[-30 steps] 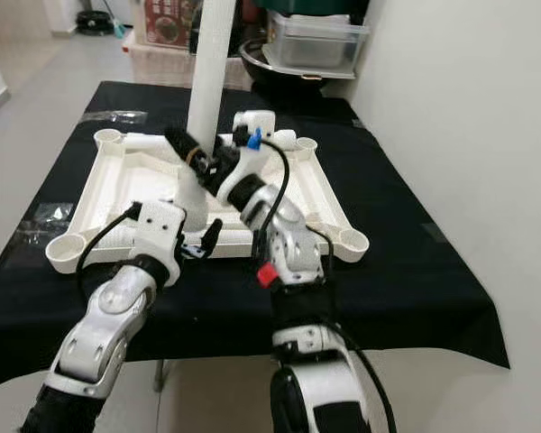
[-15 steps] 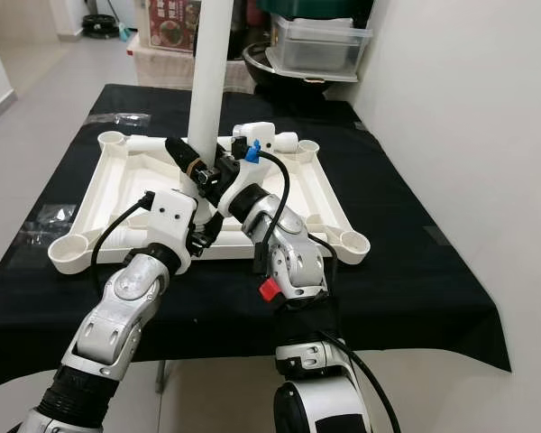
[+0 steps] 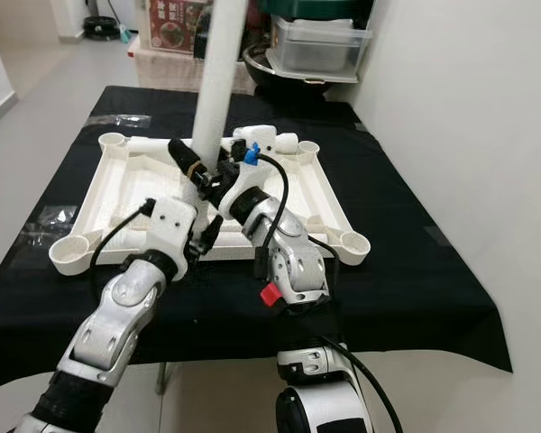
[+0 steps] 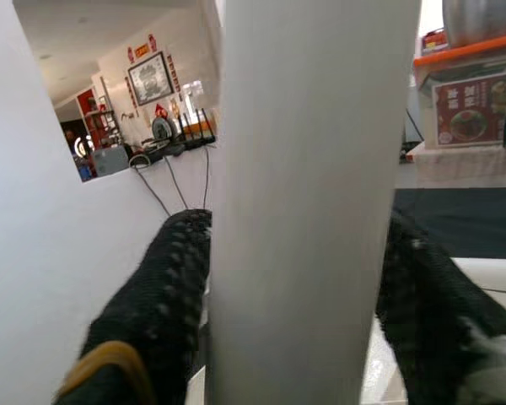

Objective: Building children table

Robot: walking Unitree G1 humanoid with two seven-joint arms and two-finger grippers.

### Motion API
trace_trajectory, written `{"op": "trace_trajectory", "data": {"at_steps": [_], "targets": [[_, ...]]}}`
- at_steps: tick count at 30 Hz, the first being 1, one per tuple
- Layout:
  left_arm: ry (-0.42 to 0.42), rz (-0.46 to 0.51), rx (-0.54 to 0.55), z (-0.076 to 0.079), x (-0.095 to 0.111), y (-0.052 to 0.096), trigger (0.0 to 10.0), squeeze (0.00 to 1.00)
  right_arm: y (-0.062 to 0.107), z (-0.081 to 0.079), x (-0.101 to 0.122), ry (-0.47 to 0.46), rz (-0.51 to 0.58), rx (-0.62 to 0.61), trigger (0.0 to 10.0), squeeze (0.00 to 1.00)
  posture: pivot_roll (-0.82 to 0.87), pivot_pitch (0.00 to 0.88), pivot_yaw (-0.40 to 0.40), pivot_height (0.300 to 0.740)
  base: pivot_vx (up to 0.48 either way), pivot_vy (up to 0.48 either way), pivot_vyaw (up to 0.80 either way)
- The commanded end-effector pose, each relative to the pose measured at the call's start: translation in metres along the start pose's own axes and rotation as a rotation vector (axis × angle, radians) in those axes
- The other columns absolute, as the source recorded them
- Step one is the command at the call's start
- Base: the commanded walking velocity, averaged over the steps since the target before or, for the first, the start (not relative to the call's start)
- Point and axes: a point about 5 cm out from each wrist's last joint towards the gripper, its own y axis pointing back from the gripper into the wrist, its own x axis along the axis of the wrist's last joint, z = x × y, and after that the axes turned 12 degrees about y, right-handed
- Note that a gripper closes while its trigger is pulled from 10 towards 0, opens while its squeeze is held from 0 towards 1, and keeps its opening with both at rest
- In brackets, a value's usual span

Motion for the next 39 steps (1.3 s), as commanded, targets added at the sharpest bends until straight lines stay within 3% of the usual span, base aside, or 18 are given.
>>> {"op": "trace_trajectory", "data": {"at_steps": [1, 10, 16, 27, 32, 39], "targets": [[-0.023, 0.008, -0.013, -0.001, 0.001, 0.002, 10.0, 0.00, 0.004, 0.003, -0.001, -0.019, -0.012, -0.011, 10.0, 0.00, 0.04, 0.000, -0.090, 0.740, 0.000, 0.000, 0.00], [-0.077, 0.005, -0.034, -0.009, -0.001, 0.007, 10.0, 0.00, 0.005, 0.005, 0.000, -0.055, -0.032, 0.009, 10.0, 0.00, 0.04, 0.000, -0.091, 0.740, 0.000, 0.000, 0.00], [-0.106, 0.006, -0.052, -0.013, -0.001, 0.008, 10.0, 0.00, 0.008, -0.003, -0.006, -0.090, -0.072, 0.079, 10.0, 0.00, 0.04, 0.000, -0.091, 0.740, 0.000, 0.000, 0.00], [-0.199, 0.004, -0.134, -0.003, -0.006, 0.009, 10.0, 0.00, 0.007, -0.009, -0.014, -0.111, -0.117, 0.091, 10.0, 0.00, 0.04, 0.000, -0.088, 0.740, 0.000, 0.000, 0.00], [-0.196, 0.000, -0.167, 0.007, -0.010, 0.012, 10.0, 0.00, 0.005, -0.003, -0.013, -0.118, -0.118, 0.057, 10.0, 0.00, 0.04, 0.000, -0.088, 0.740, 0.000, 0.000, 0.00], [-0.211, 0.001, -0.175, 0.008, -0.012, 0.014, 10.0, 0.00, 0.005, -0.002, -0.012, -0.118, -0.117, 0.047, 10.0, 0.00, 0.04, 0.000, -0.089, 0.740, 0.000, 0.000, 0.00]]}}
